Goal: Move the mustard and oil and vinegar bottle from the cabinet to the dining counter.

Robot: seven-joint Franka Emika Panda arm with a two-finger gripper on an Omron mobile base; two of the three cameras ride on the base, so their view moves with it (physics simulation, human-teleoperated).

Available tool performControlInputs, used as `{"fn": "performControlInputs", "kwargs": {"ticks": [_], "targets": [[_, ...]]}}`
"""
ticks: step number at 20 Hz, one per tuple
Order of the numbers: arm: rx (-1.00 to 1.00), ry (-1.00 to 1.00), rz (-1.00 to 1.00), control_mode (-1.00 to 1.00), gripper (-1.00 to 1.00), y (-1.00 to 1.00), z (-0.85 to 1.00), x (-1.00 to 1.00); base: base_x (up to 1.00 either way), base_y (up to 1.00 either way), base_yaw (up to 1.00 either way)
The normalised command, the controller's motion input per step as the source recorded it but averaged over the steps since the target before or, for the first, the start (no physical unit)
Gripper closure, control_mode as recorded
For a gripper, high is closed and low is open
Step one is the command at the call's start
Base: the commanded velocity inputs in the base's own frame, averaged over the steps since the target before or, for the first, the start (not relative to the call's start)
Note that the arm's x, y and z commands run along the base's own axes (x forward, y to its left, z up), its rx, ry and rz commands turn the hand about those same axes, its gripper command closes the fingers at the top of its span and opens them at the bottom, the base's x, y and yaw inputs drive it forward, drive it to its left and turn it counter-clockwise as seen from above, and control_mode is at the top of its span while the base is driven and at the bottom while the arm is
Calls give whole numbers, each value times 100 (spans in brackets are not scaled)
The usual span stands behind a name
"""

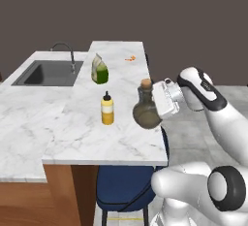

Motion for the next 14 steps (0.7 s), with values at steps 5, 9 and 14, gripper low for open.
{"fn": "performControlInputs", "kwargs": {"ticks": [5, 9, 14], "targets": [[13, 0, 0, -100, 100, 10, -19, 32, 0, 0, 0], [17, 0, 0, -100, 100, 3, -20, 32, 0, 0, 0], [6, 0, 0, -100, 100, 5, -20, 26, 0, 0, 0]]}}
